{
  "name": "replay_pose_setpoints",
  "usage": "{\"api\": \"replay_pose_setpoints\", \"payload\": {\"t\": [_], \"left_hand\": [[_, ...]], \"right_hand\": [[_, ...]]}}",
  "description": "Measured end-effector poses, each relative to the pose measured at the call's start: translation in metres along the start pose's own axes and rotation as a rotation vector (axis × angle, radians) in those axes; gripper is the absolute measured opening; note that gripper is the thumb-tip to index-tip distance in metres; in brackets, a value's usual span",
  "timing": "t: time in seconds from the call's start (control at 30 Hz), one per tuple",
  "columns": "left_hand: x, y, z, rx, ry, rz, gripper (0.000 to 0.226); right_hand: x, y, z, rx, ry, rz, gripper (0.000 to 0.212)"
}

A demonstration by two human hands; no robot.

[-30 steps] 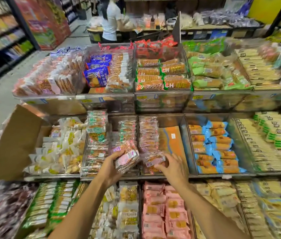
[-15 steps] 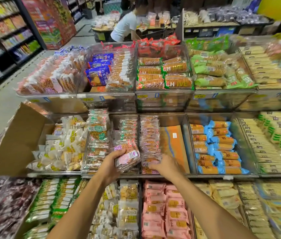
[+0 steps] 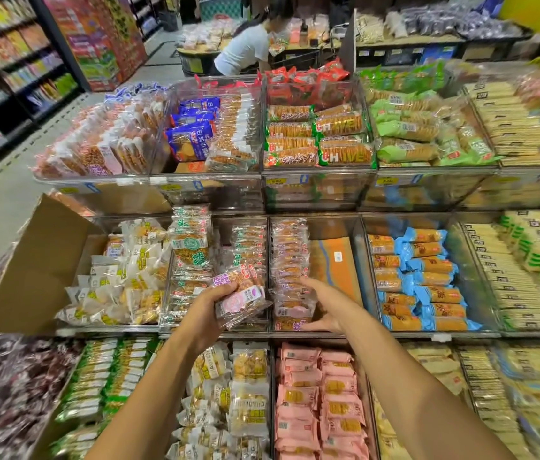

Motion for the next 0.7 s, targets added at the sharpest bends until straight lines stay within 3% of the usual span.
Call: {"api": "replay_pose_setpoints", "payload": {"t": [0.33,0.5,0.7], "left_hand": [[-0.003,-0.001,0.003,0.111,0.039,-0.074,0.034],[-0.006,0.007,-0.009,0.488,0.123,-0.138,0.074],[-0.017,0.058,-0.007,0.705,0.253,-0.046,0.042]], "right_hand": [[0.015,0.007,-0.01,0.291,-0.1,-0.15,0.084],[0.023,-0.002,-0.018,0.484,-0.069,-0.106,0.076],[0.025,-0.008,-0.007,0.457,0.022,0.012,0.073]]}}
Point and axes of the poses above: each hand's wrist, its own x-axis towards the middle knuckle, its own y-axis out of the palm, z = x × y, the point moved 10 cm from there along x, towards the middle knuckle, and after that the axes turned 7 degrees about z, right-handed, at the moved point
